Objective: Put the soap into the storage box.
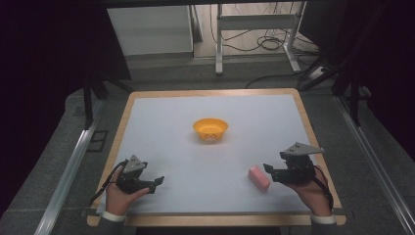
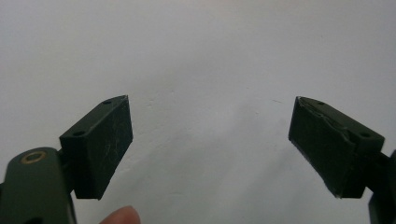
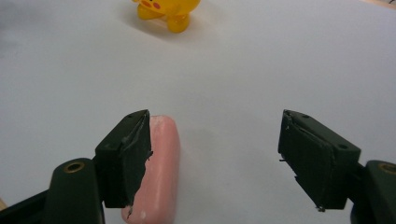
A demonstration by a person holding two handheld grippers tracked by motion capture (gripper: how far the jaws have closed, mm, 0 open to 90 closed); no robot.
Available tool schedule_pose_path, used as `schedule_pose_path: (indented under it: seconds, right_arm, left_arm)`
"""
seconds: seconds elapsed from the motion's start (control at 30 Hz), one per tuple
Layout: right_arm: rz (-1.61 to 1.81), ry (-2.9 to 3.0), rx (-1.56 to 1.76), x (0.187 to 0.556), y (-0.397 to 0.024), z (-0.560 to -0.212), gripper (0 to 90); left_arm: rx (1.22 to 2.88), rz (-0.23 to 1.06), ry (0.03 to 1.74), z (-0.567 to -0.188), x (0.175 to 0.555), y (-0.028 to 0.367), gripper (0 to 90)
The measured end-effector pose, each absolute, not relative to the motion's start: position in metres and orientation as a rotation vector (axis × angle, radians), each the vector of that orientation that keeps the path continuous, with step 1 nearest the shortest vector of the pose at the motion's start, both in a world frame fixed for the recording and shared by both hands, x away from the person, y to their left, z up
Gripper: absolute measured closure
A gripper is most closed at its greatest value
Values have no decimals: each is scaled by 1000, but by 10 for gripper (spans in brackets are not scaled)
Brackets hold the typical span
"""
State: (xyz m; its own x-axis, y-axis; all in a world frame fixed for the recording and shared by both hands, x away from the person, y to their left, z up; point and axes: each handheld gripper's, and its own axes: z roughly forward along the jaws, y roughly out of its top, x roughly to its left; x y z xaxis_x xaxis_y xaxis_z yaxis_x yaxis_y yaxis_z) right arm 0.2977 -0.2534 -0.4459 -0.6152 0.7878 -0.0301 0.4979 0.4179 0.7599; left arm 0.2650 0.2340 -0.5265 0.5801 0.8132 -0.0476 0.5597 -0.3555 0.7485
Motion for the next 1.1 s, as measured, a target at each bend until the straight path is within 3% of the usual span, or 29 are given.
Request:
schedule_pose_path:
  seconds: [1.1]
  right_arm:
    - [894,2550,1113,307,-225,-470,344]
  left_arm:
    - [2075,425,1081,-527,265,233,141]
